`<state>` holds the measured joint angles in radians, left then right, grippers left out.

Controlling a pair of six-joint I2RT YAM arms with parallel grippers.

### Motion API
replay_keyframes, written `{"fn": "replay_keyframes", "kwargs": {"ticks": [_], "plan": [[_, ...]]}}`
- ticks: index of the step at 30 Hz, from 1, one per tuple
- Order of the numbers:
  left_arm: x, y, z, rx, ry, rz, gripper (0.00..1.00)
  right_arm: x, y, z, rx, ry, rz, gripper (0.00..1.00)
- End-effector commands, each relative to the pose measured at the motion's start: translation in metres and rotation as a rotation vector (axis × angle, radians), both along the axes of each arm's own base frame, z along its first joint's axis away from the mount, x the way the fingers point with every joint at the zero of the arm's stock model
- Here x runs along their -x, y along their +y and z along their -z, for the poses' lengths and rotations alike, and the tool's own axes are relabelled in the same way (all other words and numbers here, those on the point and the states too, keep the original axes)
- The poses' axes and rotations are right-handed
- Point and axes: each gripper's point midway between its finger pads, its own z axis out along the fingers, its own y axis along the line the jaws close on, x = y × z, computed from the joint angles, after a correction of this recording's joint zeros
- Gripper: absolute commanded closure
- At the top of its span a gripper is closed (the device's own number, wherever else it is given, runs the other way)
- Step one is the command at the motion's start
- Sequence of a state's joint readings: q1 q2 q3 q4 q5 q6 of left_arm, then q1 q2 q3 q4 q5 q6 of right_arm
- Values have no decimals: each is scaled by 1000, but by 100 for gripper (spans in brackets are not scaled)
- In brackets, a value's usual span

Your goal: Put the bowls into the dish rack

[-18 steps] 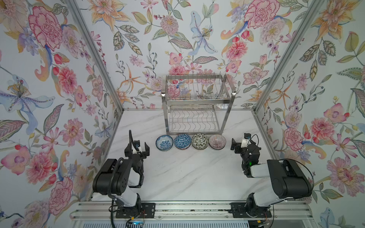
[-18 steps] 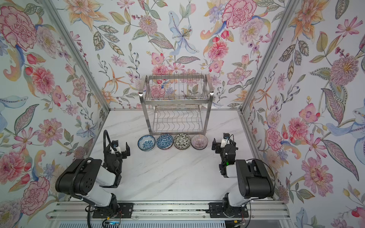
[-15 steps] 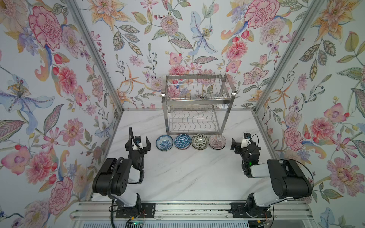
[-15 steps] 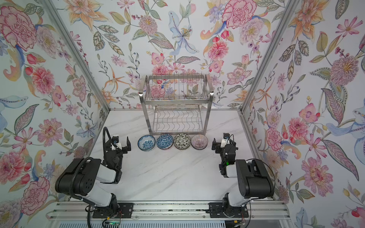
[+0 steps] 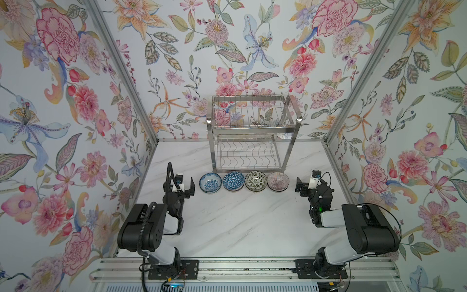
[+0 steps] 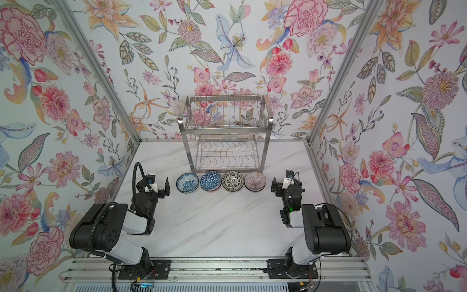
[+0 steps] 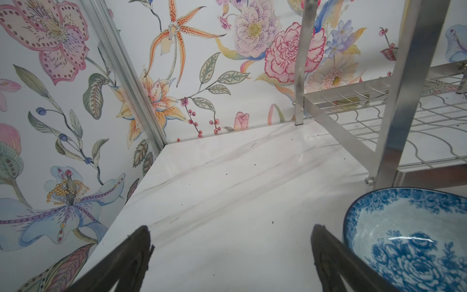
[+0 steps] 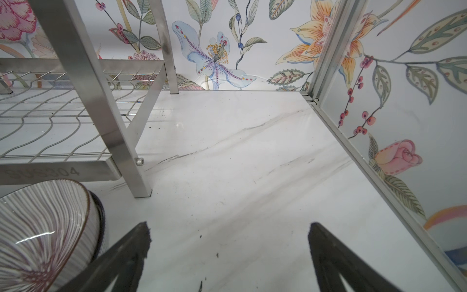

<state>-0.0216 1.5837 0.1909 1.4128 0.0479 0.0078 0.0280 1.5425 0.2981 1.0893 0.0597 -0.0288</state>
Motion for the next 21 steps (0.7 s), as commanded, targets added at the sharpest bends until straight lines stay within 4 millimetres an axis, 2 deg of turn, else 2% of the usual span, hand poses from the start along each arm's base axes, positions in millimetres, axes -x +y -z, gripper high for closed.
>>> {"fn": "replay_keyframes", "kwargs": {"ticks": [1,12,15,16,17,18,20,21], "plan": [[-3,-3,-6,8,-16,24,1,-1,-2,1,-1,1,2,1],[-2,-2,-6,9,-19,19,1,-1,-2,1,-3,4,2,1],[-3,5,-8,16,-21,-25,1,-1,-2,0,-2,0,3,1],[-2,9,-6,20,-17,-48,1,1,-9,-3,1,-13,54,1],[1,13,-19,24,-45,-83,1,6,-22,-9,-3,-34,144,1],[3,13,-23,16,-42,-99,1,11,-26,-12,-21,-39,166,1],[6,11,-43,-23,-41,-150,0,22,-28,-28,21,-85,207,1],[5,4,-54,-35,-42,-138,1,24,-22,-38,47,-80,203,1]]}}
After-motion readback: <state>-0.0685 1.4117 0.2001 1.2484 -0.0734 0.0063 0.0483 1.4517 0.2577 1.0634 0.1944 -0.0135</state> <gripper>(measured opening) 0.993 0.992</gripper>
